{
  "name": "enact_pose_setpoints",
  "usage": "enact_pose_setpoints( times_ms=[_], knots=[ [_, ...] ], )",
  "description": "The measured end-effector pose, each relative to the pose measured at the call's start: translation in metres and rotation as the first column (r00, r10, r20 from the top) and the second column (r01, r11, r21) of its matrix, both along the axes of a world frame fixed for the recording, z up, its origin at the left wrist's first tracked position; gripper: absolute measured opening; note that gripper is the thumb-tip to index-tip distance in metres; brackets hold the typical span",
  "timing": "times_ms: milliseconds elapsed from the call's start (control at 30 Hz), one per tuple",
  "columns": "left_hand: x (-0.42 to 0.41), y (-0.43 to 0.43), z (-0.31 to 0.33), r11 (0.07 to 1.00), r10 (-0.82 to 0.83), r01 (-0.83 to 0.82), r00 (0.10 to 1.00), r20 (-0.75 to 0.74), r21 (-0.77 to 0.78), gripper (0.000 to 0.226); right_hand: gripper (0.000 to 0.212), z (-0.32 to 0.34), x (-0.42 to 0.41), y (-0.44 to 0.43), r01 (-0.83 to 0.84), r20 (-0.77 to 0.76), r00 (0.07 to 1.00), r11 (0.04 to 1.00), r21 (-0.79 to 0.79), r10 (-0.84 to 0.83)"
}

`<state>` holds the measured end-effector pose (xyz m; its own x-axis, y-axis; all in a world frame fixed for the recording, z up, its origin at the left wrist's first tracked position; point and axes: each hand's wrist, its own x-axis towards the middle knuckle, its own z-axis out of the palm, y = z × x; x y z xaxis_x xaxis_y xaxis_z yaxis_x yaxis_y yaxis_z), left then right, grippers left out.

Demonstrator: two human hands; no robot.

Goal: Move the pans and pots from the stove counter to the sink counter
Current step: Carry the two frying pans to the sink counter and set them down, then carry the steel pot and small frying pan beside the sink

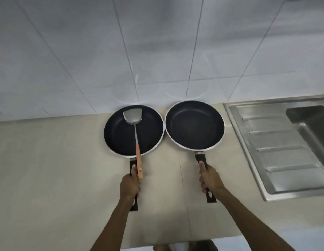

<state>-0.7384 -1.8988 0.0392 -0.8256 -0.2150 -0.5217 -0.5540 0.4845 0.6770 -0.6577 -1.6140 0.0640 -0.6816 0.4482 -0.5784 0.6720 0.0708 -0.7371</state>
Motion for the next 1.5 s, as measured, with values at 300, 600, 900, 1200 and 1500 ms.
enact_pose_setpoints(
  times_ms=[300,600,900,1200,1500],
  knots=[
    [0.012,-0.006,0.001,0.986,0.057,-0.059,0.998,0.019,0.157,0.070,0.047,-0.007,0.013,-0.001,0.035,-0.021,0.999,0.999,-0.004,-0.035],
    [0.120,-0.014,0.017,0.997,0.003,-0.008,0.998,-0.059,-0.079,0.073,0.040,-0.007,0.106,-0.014,-0.080,-0.049,0.996,0.997,-0.018,0.080],
    [0.327,0.165,0.021,0.632,-0.685,0.506,0.719,-0.117,-0.587,0.052,0.036,0.003,0.289,0.070,-0.552,0.084,0.692,0.450,0.702,0.717],
    [0.464,0.425,0.057,0.215,-0.962,0.650,0.011,-0.274,-0.729,0.068,0.054,0.052,0.511,0.280,-0.273,0.140,0.902,0.289,0.918,0.409],
    [0.564,0.653,0.096,-0.068,-0.861,0.612,-0.435,-0.263,-0.788,0.074,0.063,0.072,0.674,0.447,-0.155,0.201,0.978,0.436,0.887,-0.062]
  ],
)
